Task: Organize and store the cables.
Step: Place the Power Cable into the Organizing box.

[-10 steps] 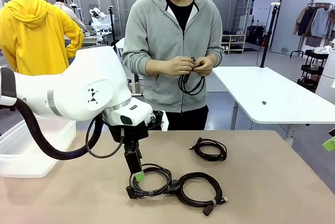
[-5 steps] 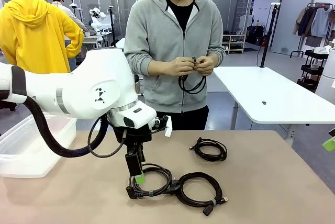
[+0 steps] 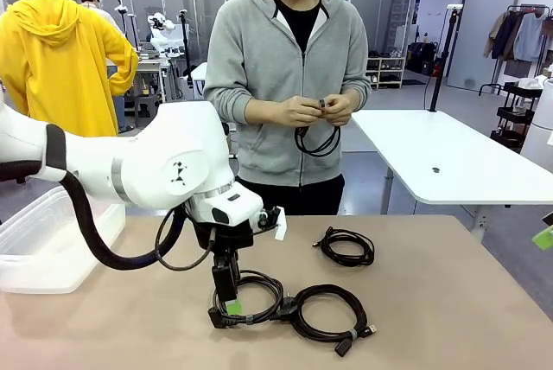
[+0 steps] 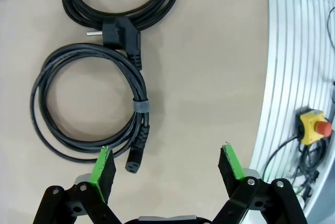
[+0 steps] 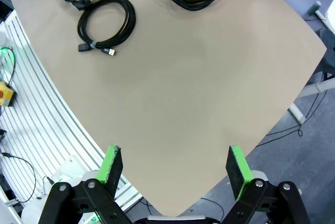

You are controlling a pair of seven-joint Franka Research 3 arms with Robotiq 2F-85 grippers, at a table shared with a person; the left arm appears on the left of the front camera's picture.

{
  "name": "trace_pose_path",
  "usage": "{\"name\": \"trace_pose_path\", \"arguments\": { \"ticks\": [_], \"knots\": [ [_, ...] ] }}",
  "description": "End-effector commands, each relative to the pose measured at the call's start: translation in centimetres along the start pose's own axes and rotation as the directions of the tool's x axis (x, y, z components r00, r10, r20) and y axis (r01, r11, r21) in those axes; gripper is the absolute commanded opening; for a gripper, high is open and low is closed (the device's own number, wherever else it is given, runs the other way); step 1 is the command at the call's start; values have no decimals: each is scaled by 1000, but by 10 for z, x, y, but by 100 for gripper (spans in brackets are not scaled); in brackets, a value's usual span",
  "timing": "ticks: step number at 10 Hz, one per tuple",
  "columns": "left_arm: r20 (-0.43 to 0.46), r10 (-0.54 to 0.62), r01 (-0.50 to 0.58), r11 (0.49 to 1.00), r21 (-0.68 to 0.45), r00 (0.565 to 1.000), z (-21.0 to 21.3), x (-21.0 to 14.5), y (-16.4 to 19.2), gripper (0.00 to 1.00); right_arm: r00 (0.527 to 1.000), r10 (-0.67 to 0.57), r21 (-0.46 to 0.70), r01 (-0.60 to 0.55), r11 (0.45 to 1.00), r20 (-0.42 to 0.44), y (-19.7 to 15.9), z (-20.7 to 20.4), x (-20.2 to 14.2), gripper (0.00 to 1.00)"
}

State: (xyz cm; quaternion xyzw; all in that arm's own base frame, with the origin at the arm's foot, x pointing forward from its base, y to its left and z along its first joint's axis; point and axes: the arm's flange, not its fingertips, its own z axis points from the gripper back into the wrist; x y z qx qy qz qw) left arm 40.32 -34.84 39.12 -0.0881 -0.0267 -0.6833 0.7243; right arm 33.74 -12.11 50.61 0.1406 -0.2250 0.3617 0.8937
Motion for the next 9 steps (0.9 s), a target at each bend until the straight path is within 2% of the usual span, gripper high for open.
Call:
{"name": "trace_pose_path", "arguments": {
  "ticks": [1,3,6,9],
  "knots": [
    [-12,-3,3,999,35,1000,-23,0,5,100,1000,10,4,-10,1000,-4,1,2,-1,100],
    [58,-11,6,997,82,998,-39,6,5,100,1000,10,4,-10,1000,-4,1,2,-1,100],
    [18,-7,5,992,128,1000,-67,6,14,100,1000,10,4,-10,1000,-4,1,2,-1,100],
    [35,11,-15,991,133,999,-83,4,12,100,1000,10,4,-10,1000,-4,1,2,-1,100]
  ]
}}
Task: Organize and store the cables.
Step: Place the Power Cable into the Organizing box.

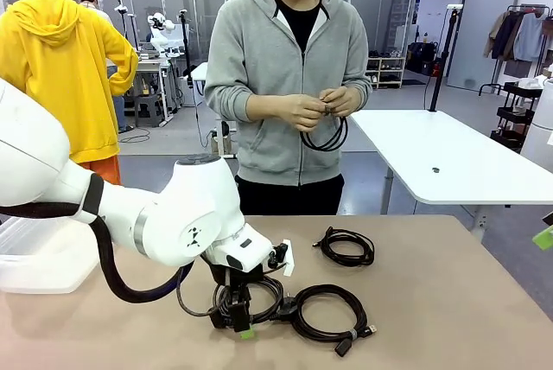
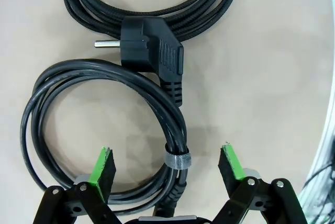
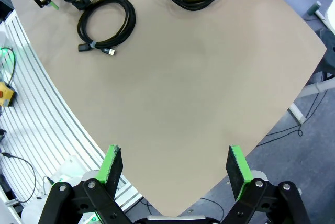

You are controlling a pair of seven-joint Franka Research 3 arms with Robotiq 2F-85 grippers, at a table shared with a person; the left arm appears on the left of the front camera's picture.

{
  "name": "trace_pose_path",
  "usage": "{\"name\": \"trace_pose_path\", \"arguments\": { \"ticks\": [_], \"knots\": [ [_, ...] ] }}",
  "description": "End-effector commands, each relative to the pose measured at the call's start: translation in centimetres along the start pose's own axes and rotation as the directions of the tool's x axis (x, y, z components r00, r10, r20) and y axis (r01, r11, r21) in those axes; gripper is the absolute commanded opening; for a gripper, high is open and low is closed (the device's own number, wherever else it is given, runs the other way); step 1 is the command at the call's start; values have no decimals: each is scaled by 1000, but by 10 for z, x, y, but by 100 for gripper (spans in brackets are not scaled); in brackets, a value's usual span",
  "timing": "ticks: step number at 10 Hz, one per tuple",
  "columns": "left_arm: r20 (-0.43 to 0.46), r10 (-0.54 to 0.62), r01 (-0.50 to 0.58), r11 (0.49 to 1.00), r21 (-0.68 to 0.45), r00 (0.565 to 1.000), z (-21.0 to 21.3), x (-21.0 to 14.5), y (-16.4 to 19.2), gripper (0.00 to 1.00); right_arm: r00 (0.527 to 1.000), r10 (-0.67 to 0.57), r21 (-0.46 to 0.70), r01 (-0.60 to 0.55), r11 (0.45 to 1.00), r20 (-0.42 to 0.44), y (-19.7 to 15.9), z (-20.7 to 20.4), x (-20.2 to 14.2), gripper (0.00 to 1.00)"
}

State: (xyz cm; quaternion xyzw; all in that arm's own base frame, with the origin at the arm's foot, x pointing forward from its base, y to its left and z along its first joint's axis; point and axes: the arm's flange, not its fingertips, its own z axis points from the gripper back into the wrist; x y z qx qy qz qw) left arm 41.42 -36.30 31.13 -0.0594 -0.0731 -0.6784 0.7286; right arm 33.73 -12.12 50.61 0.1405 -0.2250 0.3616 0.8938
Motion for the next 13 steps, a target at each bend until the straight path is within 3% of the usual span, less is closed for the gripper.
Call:
{"name": "trace_pose_path", "arguments": {
  "ticks": [1,2,3,4,6,7,9,13],
  "knots": [
    [4,14,-14,999,35,1000,-4,1,-8,100,1000,10,4,-10,1000,-4,1,2,-1,100],
    [14,11,-11,999,46,1000,-3,2,-10,40,1000,10,4,-10,1000,-4,1,2,-1,100],
    [9,8,-9,999,48,1000,-3,2,-12,41,1000,10,4,-10,1000,-4,1,2,-1,100],
    [-12,19,-18,999,42,1000,-4,1,-13,0,1000,10,4,-10,1000,-4,1,2,-1,100],
    [-29,29,-28,999,33,999,-6,0,-15,0,1000,10,4,-10,1000,-4,1,2,-1,100],
    [-34,37,-36,999,34,999,-5,-1,-15,15,1000,10,4,-10,1000,-4,1,2,-1,100],
    [-28,42,-41,999,35,999,-3,-2,-17,0,1000,10,4,-10,1000,-4,1,2,-1,100],
    [-39,42,-40,999,33,998,30,-1,-8,0,1000,10,4,-10,1000,-4,1,2,-1,100]
  ]
}}
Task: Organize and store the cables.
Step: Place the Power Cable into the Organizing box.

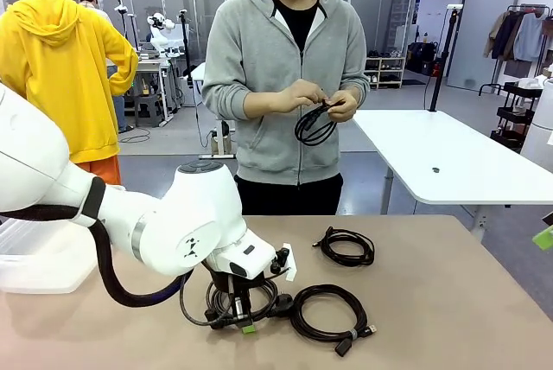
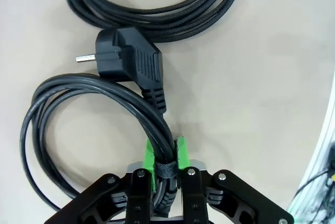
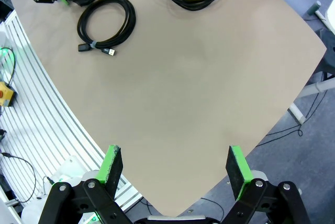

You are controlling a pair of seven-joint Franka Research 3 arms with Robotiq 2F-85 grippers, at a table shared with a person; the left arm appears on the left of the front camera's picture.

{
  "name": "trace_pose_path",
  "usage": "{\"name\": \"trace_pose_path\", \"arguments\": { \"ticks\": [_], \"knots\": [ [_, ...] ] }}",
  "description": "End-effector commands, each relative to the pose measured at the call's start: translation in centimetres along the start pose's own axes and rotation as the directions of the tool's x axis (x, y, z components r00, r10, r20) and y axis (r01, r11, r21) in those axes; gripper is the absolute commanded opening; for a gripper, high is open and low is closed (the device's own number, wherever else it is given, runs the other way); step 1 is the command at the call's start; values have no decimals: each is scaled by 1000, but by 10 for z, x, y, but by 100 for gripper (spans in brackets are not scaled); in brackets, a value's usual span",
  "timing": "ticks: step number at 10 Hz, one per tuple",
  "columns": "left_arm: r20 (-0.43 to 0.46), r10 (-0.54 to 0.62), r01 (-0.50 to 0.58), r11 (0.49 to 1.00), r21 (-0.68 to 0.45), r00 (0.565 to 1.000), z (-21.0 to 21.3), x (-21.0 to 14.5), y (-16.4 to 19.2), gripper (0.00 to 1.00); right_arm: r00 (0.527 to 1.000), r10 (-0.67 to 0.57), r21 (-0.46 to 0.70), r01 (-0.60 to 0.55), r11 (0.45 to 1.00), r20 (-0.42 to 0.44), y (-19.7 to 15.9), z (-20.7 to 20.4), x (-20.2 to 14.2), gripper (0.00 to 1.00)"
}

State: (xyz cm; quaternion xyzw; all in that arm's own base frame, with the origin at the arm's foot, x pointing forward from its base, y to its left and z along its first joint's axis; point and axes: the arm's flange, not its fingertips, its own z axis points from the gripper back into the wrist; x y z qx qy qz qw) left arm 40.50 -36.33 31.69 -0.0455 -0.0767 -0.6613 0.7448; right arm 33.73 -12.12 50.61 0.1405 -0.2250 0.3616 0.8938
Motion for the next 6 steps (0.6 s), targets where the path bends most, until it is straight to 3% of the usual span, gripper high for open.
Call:
{"name": "trace_pose_path", "arguments": {
  "ticks": [1,2,4,6],
  "knots": [
    [-44,-23,22,999,-26,999,56,1,11,0,1000,10,4,-10,1000,-4,1,2,-1,100],
    [-21,-89,87,992,-92,996,102,5,22,13,1000,10,4,-10,1000,-4,1,2,-1,100],
    [-28,-130,126,987,-97,991,160,3,37,13,1000,10,4,-10,1000,-4,1,2,-1,100],
    [3,-143,143,987,-70,990,187,1,37,13,1000,10,4,-10,1000,-4,1,2,-1,100]
  ]
}}
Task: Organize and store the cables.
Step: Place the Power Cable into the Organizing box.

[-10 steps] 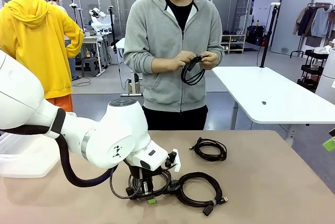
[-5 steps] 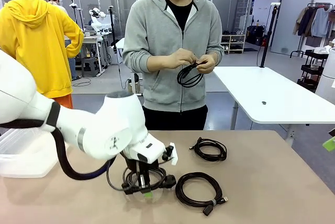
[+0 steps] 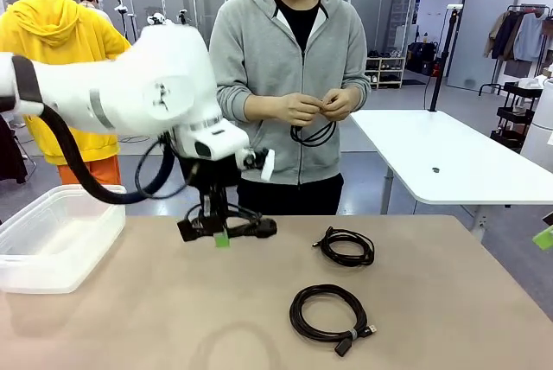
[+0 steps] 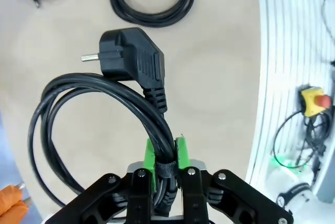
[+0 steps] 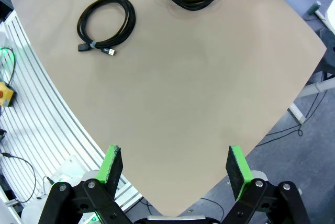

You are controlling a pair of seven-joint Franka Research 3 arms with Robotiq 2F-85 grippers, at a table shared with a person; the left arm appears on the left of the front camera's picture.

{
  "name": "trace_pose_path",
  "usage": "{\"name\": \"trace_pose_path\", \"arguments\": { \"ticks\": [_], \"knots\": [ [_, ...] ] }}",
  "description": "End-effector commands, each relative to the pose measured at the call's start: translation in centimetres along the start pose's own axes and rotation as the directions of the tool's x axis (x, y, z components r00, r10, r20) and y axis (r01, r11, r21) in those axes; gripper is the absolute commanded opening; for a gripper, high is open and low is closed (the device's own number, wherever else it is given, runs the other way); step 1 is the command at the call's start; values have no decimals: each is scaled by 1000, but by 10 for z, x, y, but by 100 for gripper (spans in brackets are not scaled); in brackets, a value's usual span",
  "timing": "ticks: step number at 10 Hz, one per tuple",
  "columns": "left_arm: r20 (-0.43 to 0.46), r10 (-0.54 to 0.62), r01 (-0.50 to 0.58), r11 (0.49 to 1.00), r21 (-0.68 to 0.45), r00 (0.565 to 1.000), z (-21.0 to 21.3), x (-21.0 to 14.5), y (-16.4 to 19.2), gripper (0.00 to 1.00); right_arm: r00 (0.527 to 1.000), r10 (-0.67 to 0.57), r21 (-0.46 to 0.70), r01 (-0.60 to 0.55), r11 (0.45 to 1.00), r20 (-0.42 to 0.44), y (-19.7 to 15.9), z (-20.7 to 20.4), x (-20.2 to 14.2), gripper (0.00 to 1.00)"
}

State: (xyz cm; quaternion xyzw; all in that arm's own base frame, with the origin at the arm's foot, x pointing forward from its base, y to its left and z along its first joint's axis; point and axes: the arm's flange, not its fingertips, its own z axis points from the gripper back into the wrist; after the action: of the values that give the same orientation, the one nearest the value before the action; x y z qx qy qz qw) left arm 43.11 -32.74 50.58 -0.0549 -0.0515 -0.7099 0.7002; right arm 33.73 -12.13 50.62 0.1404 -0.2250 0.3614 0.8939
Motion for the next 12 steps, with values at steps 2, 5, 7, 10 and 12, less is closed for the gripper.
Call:
{"name": "trace_pose_path", "arguments": {
  "ticks": [2,5,7,10,12],
  "knots": [
    [0,0,0,1000,0,1000,0,0,0,13,1000,10,4,-10,1000,-4,1,2,-1,100],
    [0,0,0,1000,0,1000,0,0,0,13,1000,10,4,-10,1000,-4,1,2,-1,100],
    [-2,-11,11,1000,-10,1000,-2,0,2,18,1000,10,4,-10,1000,-4,1,2,-1,100],
    [-14,-182,182,982,55,983,55,-122,39,18,1000,10,4,-10,1000,-4,1,2,-1,100],
    [38,-168,163,981,103,985,79,-183,52,18,1000,10,4,-10,1000,-4,1,2,-1,100]
  ]
}}
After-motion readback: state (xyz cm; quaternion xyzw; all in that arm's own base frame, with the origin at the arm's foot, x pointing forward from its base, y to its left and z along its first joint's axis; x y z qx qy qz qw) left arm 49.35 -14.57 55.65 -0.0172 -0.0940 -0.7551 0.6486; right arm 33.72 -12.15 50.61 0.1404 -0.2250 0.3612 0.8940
